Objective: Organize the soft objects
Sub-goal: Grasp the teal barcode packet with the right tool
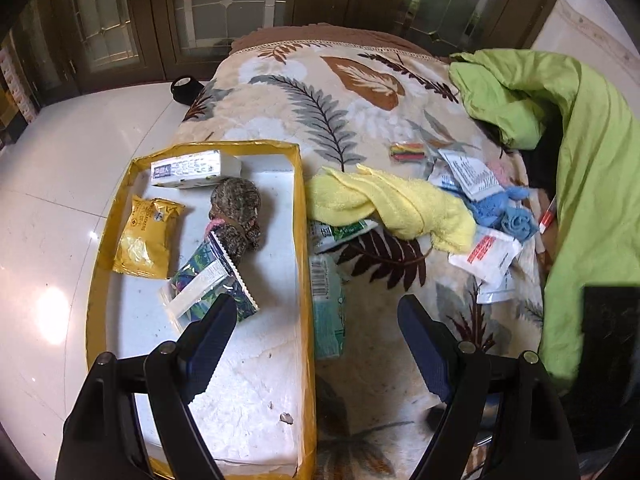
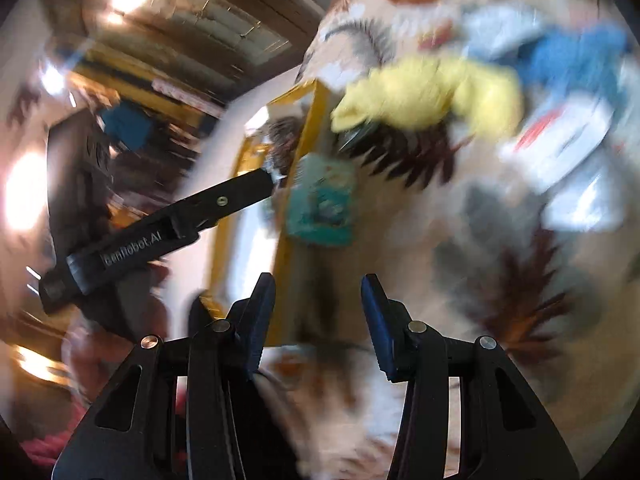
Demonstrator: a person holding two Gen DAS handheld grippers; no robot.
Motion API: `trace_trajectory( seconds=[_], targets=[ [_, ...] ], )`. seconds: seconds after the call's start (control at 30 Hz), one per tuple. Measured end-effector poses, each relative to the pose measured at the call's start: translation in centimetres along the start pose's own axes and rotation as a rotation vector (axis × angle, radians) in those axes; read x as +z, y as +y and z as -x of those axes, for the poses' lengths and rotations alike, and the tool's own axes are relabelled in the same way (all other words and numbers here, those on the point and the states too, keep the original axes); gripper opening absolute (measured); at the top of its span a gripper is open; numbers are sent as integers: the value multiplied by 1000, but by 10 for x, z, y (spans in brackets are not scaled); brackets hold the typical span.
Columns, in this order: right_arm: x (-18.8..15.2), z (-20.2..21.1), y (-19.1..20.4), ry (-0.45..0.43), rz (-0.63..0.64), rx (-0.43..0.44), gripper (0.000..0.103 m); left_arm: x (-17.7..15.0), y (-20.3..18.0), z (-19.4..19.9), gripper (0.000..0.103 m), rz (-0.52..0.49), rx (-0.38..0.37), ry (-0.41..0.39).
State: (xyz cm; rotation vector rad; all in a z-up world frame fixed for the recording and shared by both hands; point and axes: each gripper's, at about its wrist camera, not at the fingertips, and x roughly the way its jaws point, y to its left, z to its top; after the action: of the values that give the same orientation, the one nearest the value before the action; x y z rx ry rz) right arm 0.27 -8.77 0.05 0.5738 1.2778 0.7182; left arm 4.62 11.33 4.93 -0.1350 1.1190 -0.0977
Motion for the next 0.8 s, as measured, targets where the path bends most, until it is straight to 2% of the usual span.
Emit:
trace_trajectory(
  seconds=[0.03,0.07,0.13,0.17,0.2,0.27,0.3,0.37,0.43,0.47,0.53,0.6,0.67,0.73,0.8],
  targets=[
    [0,-9,1,18,-6,11,45,1,2,3,83,7,1,-8],
    [0,-16,4,30,7,-16,45,3,4,4,83,11,3,-13],
    [-3,-38,17,40,113,-241,45,5,10,8,83,18,8,-17],
    [-3,-46,22,37,157,-304,45,5,13,8,83,24,9,-16],
    [-4,-57,29,38,217,-358,45,6,16,9,83,30,8,-17],
    [-4,-76,37,68,259,-390,45,6,23,8,83,48,32,-15],
    [-3,-85,39,70,272,-430,44,6,27,7,83,62,39,-16],
    [5,-96,37,41,250,-518,44,6,35,4,83,91,6,-1],
    [17,-98,29,6,191,-486,44,4,39,2,83,98,10,1],
    [27,-87,21,-62,104,-429,45,4,39,2,83,94,16,1],
    [36,-61,5,-164,-36,-385,45,4,40,1,83,98,6,3],
    [42,-23,-13,-266,-133,-421,45,7,38,-2,83,104,-9,2],
    [40,-3,-22,-303,-165,-460,45,9,33,-5,83,104,-29,2],
    [36,11,-36,-290,-210,-409,45,11,24,-9,83,103,-55,11],
    [31,16,-49,-254,-250,-308,45,11,14,-13,83,98,-96,32]
  ],
)
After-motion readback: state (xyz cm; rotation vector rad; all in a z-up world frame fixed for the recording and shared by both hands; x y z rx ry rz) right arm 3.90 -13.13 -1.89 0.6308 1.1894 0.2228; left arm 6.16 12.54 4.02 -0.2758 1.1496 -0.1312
